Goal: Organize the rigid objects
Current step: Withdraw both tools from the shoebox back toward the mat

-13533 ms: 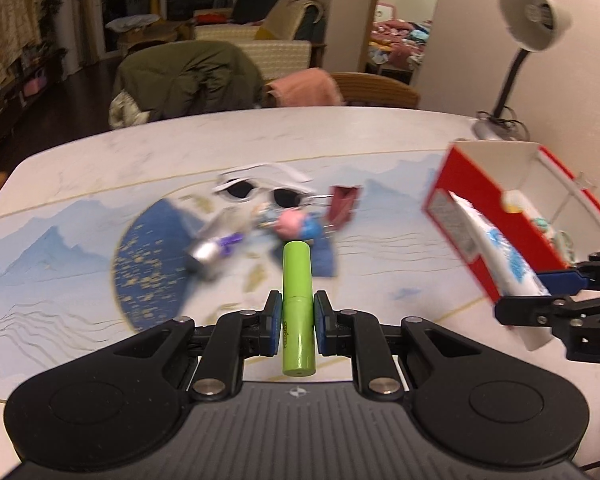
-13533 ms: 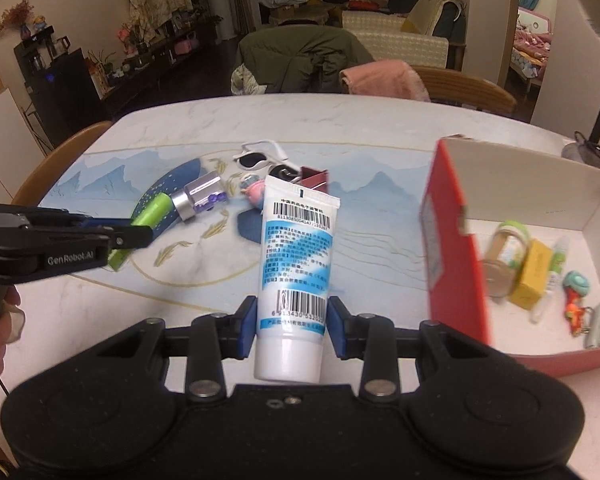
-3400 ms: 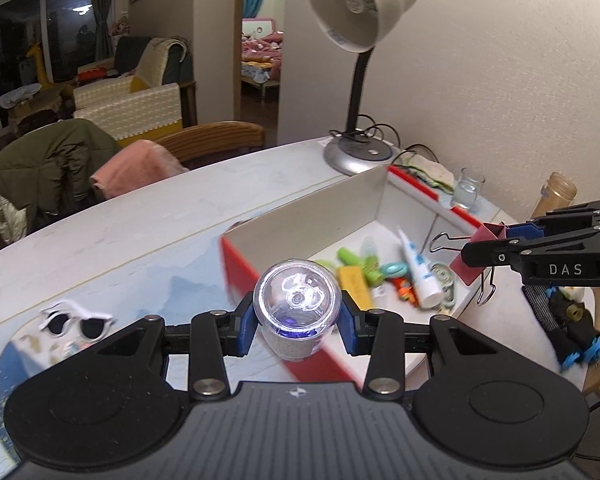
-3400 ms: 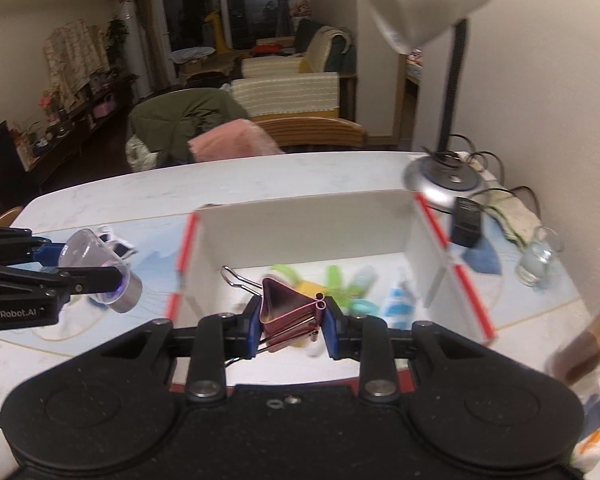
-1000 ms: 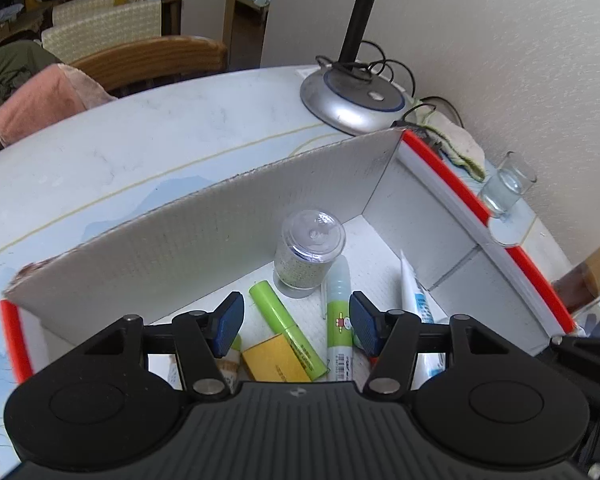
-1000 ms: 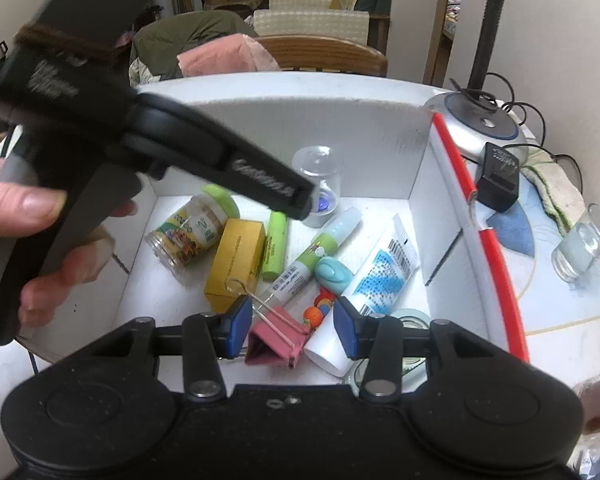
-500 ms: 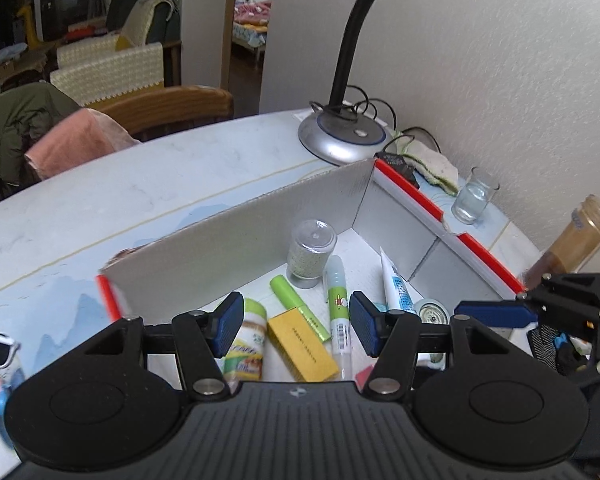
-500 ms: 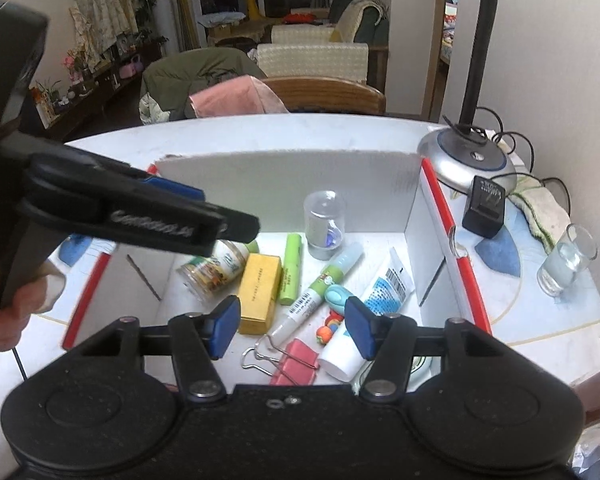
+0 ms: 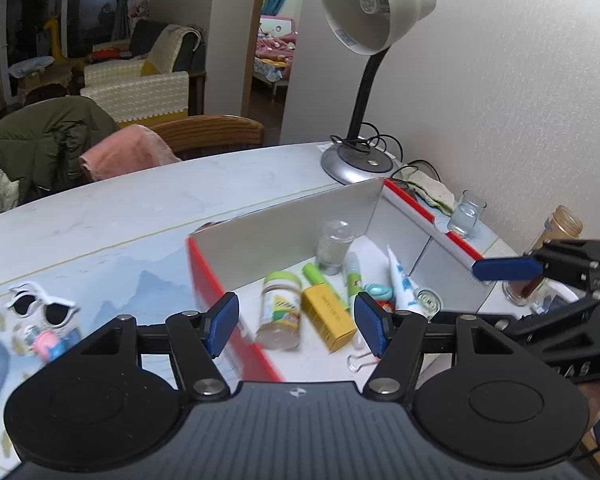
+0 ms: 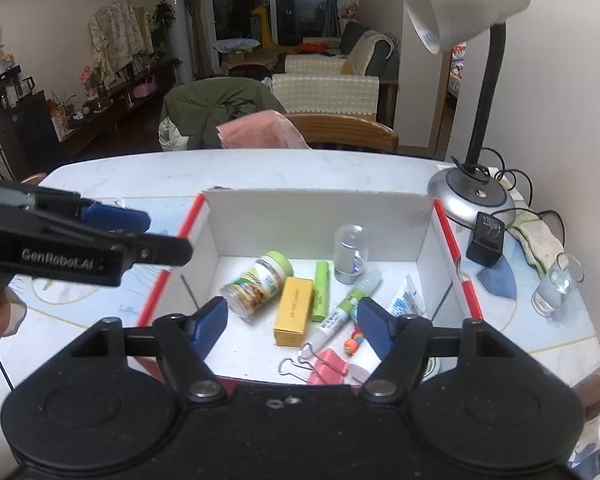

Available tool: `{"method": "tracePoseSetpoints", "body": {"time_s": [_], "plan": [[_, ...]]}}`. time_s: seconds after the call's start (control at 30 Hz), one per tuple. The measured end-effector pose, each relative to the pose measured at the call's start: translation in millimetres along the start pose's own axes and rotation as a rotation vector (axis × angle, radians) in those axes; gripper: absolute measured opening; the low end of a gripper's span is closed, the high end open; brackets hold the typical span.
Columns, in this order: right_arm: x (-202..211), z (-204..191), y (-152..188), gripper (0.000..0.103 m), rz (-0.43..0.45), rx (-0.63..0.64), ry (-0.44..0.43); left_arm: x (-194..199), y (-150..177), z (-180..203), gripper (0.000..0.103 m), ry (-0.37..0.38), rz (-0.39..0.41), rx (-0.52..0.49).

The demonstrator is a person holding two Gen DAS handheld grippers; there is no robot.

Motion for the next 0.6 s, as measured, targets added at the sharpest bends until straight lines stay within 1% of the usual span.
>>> {"method": "tracePoseSetpoints", "body": {"time_s": [0.07,0.13,0.17,0.3,0.37,0.6], "plan": [[3,-5,-1,0.075,0.008,-0.002,0.001,7,6,-8,0.073,-0.004,0.003,0.012],[6,-10,-1,0.077,0.013,-0.012,-0.004,15,11,-17,0.079,-0.004,0.013,0.028],[7,-14,-2,0.078,0.016,-0.016,-0.006,18,14,-21,0.08,-0.007,0.017,0.032],[9,-29,-7,0.082,0.028,-0.025,-0.017,30,23,-39,0.082,-0.021,0.014,0.041],[9,-38,-9,0.085,0.031,-0.028,-0.023,36,28,-48,0.085,-0.034,0.015,0.04],[0,-80,-15,0.09,0.025,-0.028,-0.059,54,47,-88,0.086,-0.051,0.015,0.067]]}}
Point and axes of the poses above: each gripper's, at about its wrist camera, not at the fingertips, and x roughly against the way its jaws point, z to its right, y to its underside, the point moved 5 cm from there along -x, roughly the way its jaws point, and after that the axes turned 12 degrees about -z, right-handed, at the moved point
